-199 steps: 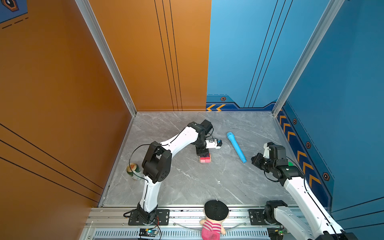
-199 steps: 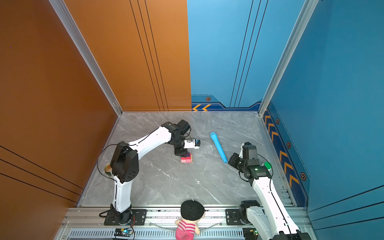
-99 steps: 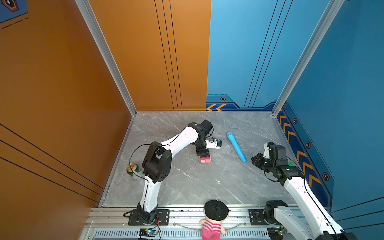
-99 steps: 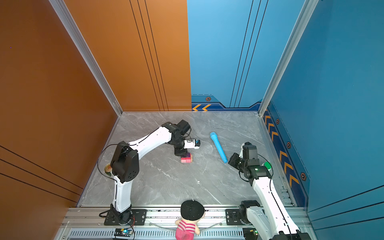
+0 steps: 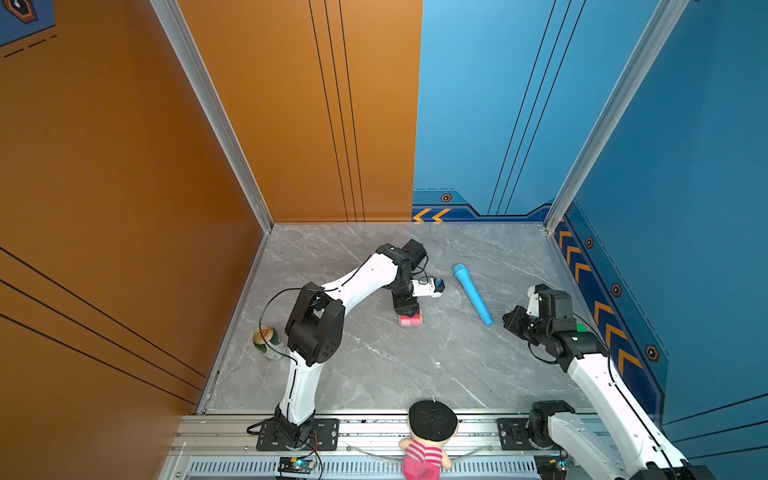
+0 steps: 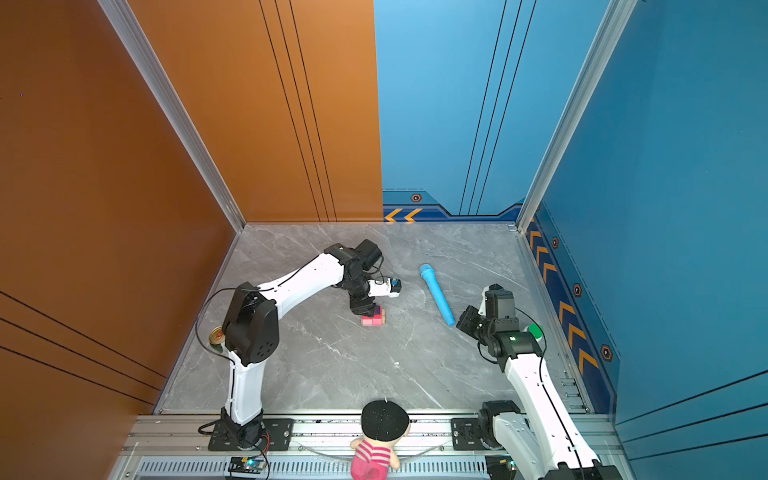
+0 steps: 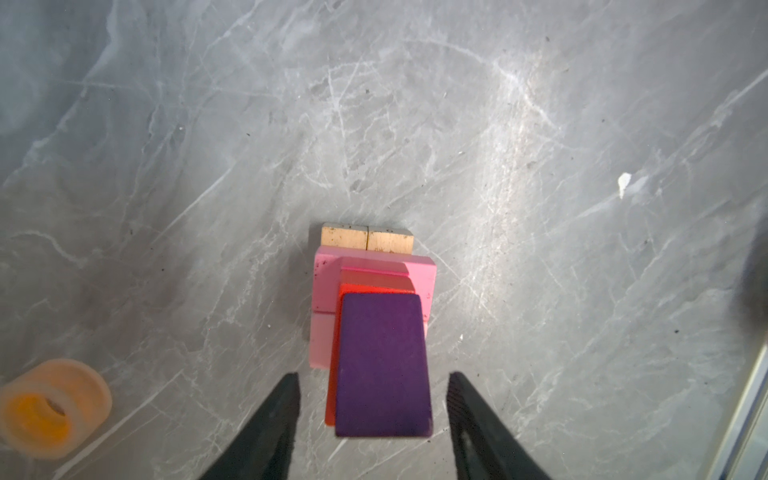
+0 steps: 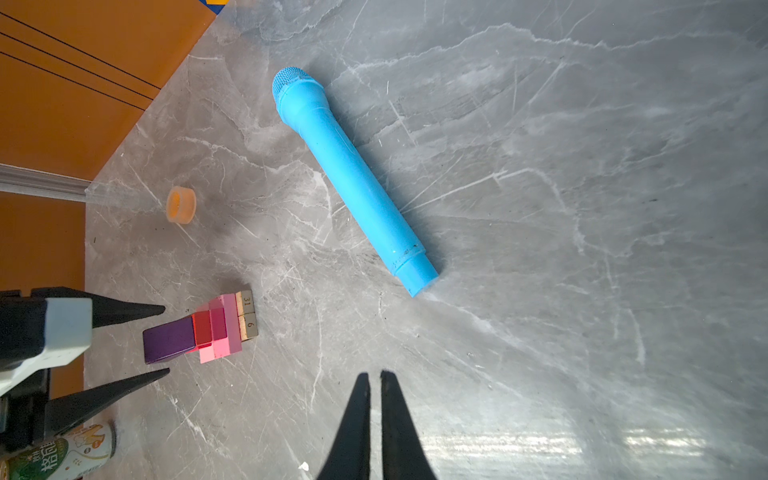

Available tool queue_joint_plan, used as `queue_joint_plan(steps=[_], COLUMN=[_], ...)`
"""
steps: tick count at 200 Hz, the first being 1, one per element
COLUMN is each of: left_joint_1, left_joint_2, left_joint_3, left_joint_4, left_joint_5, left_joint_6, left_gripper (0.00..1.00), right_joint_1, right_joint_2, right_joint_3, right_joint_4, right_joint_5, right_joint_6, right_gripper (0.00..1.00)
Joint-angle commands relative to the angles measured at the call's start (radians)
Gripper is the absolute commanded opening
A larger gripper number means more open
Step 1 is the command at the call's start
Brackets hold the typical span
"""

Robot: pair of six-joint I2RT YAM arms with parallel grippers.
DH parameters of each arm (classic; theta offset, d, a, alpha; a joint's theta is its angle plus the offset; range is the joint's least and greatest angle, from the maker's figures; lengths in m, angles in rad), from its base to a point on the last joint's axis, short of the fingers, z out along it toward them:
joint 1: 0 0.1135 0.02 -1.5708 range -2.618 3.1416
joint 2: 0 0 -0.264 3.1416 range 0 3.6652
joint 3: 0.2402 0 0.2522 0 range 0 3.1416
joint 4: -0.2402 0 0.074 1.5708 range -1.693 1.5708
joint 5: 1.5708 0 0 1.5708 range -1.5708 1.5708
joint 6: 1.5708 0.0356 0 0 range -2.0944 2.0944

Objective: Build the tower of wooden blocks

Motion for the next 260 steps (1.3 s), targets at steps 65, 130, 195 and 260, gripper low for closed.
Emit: queue_joint_plan(steps=[65, 130, 195, 260], left_joint_1=[-0.011, -0.012, 0.006, -0.02], left_joint_2=[-0.023, -0.141, -0.434, -0.82], left_joint_3=[0.036, 0.048, -0.16, -0.768], left_joint_4=[-0.006, -0.006, 0.204, 0.734], left_joint_5=[-0.033, -0.072, -0.059, 0.029], left_joint_6=[-0.033, -0.153, -0.509, -1.14], left_gripper=[0.82, 0.82, 0.52, 0.0], right_joint_1=[-0.005, -0.005, 0.01, 0.034], right_joint_2=[-0.007, -0.03, -0.031, -0.022], right_joint_3=[0.002, -0.007, -0.025, -0.033], right_joint_4=[-0.013, 0.015, 0.072, 0.102], right_joint_5=[0.009, -0.032, -0.079, -0.071], right_joint_6=[-0.01, -0.007, 0.007, 0.011], right_gripper=[0.1, 0.1, 0.1, 0.09])
